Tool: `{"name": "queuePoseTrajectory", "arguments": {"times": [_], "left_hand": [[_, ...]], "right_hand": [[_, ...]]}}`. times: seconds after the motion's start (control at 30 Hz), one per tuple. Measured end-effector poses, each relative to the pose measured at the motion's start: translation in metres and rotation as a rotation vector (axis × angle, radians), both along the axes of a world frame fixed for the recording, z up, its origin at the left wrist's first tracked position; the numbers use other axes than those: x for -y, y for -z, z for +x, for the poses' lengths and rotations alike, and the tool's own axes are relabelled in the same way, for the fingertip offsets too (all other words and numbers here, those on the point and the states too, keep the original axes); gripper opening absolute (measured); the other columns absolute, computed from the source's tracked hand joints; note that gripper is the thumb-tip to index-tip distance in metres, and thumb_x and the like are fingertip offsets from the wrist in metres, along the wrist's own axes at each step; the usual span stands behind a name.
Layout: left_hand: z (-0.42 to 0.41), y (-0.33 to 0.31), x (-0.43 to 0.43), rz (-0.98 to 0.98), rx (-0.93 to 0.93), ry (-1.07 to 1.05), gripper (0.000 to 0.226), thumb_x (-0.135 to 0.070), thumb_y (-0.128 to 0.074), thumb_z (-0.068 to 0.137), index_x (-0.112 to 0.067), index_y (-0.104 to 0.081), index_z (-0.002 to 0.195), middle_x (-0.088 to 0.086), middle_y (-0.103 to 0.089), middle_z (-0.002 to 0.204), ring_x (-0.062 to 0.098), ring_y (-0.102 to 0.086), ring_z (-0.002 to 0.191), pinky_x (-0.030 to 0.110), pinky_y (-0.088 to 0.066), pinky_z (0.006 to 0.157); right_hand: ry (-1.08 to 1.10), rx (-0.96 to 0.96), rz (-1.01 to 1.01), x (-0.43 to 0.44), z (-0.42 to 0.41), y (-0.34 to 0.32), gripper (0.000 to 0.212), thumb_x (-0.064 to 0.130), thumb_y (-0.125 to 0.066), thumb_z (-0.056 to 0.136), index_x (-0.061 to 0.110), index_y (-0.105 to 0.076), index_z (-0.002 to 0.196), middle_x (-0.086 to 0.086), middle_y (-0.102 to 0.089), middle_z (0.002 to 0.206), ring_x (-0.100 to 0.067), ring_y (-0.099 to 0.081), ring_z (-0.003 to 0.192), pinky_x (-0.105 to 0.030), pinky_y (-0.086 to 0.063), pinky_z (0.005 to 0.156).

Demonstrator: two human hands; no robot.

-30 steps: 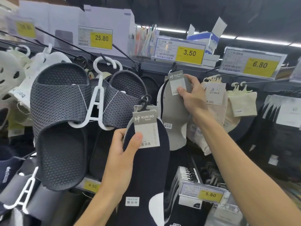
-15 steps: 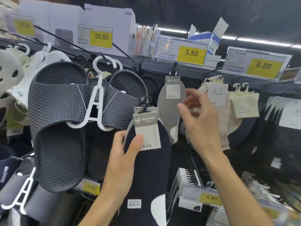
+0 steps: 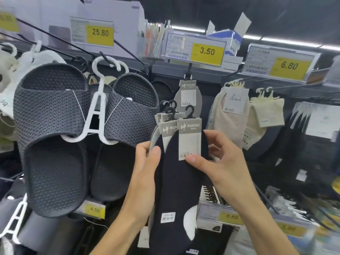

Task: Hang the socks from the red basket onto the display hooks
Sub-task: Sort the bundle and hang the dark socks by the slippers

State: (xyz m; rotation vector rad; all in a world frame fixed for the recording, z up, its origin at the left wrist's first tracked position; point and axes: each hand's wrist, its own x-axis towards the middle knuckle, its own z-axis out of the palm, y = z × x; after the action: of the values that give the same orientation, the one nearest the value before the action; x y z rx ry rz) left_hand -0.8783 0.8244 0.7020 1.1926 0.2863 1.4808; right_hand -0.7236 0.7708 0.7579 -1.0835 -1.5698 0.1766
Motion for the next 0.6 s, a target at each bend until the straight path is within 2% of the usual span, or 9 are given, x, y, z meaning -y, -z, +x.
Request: {"name": "queuePoseTrajectory", "arguments": {"times": [0.13, 0.23, 0.4, 0.5, 0.6], "left_hand": [[0.004, -0.003, 0.007, 0.000, 0.035, 0.057, 0.020, -0.046, -0.064, 0.088, -0.029, -0.059, 0.097, 0.002, -0.073, 0.101, 0.012, -0.072, 0.090, 0.025, -0.058, 0.072], [0.004, -0.008, 0.011, -0.016, 0.076, 0.143, 0.021, -0.037, -0.060, 0.089, -0.022, -0.057, 0.103, 0.009, -0.073, 0.108, 0.018, -0.072, 0.094, 0.028, -0.059, 0.075], [0.002, -0.012, 0.014, -0.044, 0.107, 0.239, 0.040, -0.034, -0.066, 0.085, -0.013, -0.054, 0.117, 0.014, -0.073, 0.116, 0.024, -0.072, 0.104, 0.033, -0.060, 0.081], [0.003, -0.011, 0.013, -0.036, 0.115, 0.239, 0.039, -0.029, -0.068, 0.087, -0.015, -0.055, 0.120, 0.015, -0.071, 0.121, 0.028, -0.070, 0.111, 0.032, -0.059, 0.083], [0.004, -0.012, 0.012, -0.011, 0.108, 0.207, 0.038, -0.031, -0.073, 0.083, -0.018, -0.060, 0.116, 0.011, -0.073, 0.118, 0.024, -0.072, 0.108, 0.028, -0.059, 0.081]], "right_hand": [[0.011, 0.013, 0.027, 0.002, 0.000, -0.001, 0.059, 0.017, -0.085, 0.073, 0.066, -0.063, 0.098, 0.022, -0.069, 0.099, 0.000, -0.065, 0.089, -0.010, -0.051, 0.070], [0.001, 0.025, 0.030, 0.004, 0.001, -0.001, 0.062, 0.015, -0.085, 0.072, 0.066, -0.063, 0.100, 0.021, -0.070, 0.101, 0.001, -0.065, 0.092, -0.009, -0.051, 0.072], [0.023, -0.011, 0.041, 0.007, 0.003, 0.002, 0.047, 0.012, -0.086, 0.070, 0.046, -0.070, 0.099, 0.022, -0.073, 0.097, 0.003, -0.069, 0.089, -0.007, -0.050, 0.070], [0.014, -0.024, 0.025, 0.005, 0.006, 0.005, 0.041, 0.008, -0.085, 0.072, 0.039, -0.068, 0.094, 0.022, -0.073, 0.092, 0.003, -0.069, 0.085, -0.008, -0.051, 0.069], [-0.008, -0.015, 0.013, 0.005, 0.008, 0.006, 0.041, 0.004, -0.081, 0.076, 0.037, -0.064, 0.093, 0.022, -0.073, 0.093, 0.005, -0.068, 0.087, -0.008, -0.051, 0.068]]}}
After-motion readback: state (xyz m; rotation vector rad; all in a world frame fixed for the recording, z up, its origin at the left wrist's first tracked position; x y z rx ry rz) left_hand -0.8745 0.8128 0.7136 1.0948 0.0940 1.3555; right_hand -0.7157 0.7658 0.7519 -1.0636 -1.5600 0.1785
